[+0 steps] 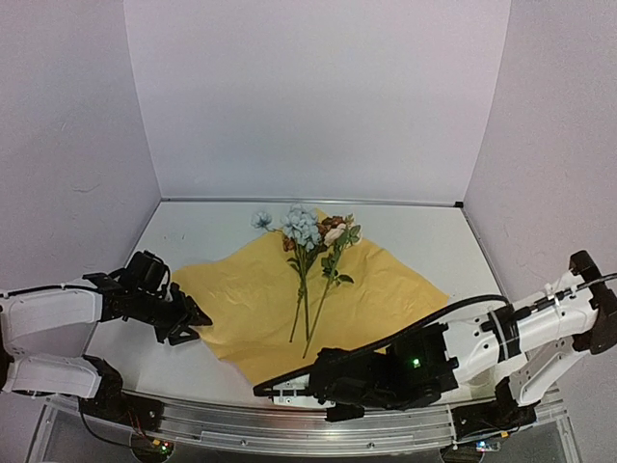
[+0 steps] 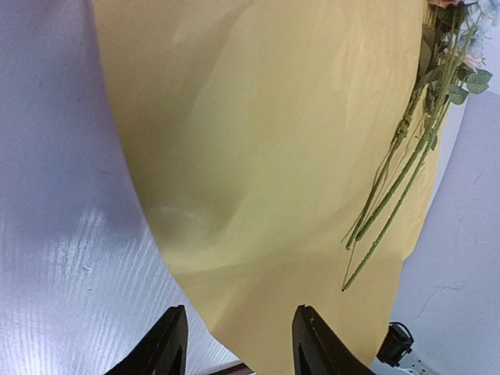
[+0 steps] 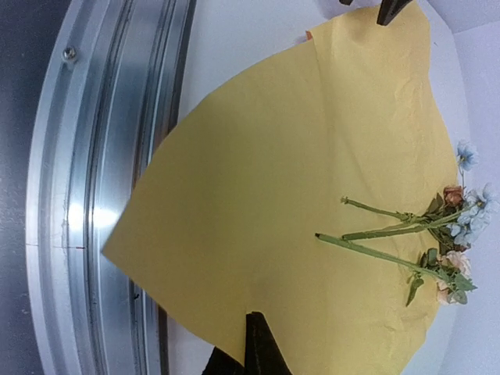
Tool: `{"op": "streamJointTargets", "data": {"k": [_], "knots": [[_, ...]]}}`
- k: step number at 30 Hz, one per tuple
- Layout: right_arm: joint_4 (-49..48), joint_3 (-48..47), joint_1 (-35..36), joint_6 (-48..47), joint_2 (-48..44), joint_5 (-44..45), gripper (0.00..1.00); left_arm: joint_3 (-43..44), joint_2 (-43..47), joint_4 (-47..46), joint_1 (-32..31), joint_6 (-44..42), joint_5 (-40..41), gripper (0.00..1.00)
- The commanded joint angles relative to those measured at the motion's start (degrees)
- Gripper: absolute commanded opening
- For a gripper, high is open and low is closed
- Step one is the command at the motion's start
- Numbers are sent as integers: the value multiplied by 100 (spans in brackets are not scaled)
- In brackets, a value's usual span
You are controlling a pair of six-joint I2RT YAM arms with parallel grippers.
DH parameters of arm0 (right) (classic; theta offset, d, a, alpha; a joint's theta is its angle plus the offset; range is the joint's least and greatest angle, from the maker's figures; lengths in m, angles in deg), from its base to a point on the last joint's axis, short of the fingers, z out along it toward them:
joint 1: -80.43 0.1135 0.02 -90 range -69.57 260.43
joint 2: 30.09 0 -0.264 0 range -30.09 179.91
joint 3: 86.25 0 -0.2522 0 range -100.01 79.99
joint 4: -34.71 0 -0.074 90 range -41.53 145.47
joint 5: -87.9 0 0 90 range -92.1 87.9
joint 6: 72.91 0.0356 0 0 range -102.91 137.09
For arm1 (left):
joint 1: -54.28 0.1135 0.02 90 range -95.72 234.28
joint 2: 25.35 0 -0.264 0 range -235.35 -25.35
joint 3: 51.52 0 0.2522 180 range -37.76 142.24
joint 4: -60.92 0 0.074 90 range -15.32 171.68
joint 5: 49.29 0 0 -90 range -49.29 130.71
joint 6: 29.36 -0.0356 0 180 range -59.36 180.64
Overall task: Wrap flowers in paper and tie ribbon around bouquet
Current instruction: Pick up the bottom corner of the flattened wrapping paper from the center of the board, then fold the bottom corner of the flattened wrapping paper at the center of the board.
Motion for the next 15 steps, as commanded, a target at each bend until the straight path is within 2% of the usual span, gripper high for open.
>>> {"op": "streamJointTargets", "data": {"k": [1, 9, 15], "knots": [[1127, -622, -658, 773, -158, -790, 0, 542, 288, 655, 19, -541, 622, 53], [1469, -1696, -2231, 1334, 732, -1375, 0, 1275, 320, 930, 9, -1241, 1064, 56], [1531, -2578, -3050, 1539, 1745, -1431, 0, 1432, 199, 484, -359, -1647, 977, 52]]}}
